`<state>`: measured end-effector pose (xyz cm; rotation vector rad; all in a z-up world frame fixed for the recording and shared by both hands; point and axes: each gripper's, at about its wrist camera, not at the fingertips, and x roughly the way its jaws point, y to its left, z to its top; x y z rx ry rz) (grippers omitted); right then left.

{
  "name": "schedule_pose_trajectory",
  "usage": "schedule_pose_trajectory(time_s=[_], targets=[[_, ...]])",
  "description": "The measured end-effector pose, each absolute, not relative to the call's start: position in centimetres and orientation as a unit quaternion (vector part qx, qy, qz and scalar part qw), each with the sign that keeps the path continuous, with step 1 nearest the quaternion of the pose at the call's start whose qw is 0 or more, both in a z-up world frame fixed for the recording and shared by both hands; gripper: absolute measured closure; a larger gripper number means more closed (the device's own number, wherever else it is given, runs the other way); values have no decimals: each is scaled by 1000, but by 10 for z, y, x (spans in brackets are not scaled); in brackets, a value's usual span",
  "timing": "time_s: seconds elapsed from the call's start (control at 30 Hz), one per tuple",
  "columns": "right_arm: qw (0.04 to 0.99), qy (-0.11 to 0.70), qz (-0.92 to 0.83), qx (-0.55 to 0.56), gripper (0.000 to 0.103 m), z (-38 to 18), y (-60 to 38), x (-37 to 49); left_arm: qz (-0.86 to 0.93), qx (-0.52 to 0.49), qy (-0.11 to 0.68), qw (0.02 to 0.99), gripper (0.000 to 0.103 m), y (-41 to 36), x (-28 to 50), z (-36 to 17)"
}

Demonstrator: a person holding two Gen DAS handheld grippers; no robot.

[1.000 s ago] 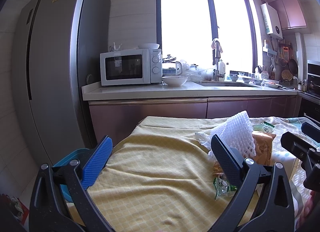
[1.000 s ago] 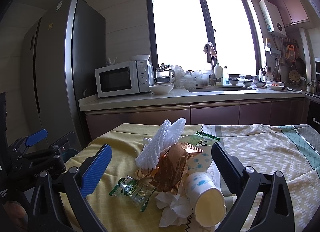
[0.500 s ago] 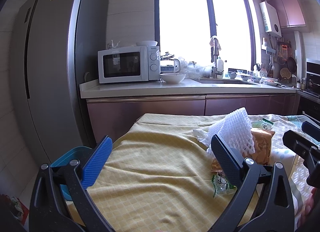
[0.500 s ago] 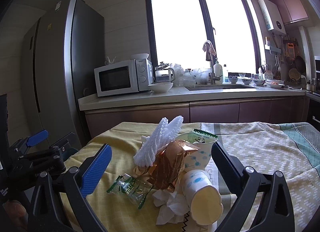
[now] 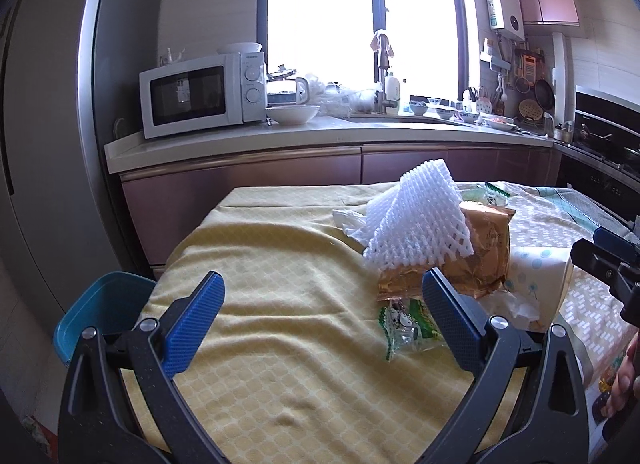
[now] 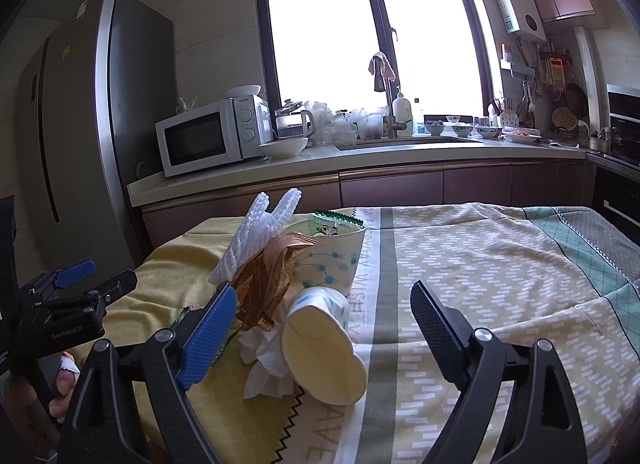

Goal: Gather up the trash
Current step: 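Grasp the green plastic wrapper with the left tool while the right tool grasps the paper cup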

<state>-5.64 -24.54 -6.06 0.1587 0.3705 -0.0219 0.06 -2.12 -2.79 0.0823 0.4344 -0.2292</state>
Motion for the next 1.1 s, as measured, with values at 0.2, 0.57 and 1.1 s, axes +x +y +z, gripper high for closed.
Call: schedule_pose_trajectory(time_s=[0.2, 0.57, 1.1], targets=[[975, 203, -12, 88, 35, -72, -258, -58, -163, 48, 253, 953, 9, -36, 9, -46], [967, 234, 24, 99, 72, -88, -257, -48, -225, 13, 346, 911, 60, -56, 41, -81], [972, 211, 41, 97, 100, -62, -267, -65, -249, -28, 334, 909, 98, -34, 29, -64]])
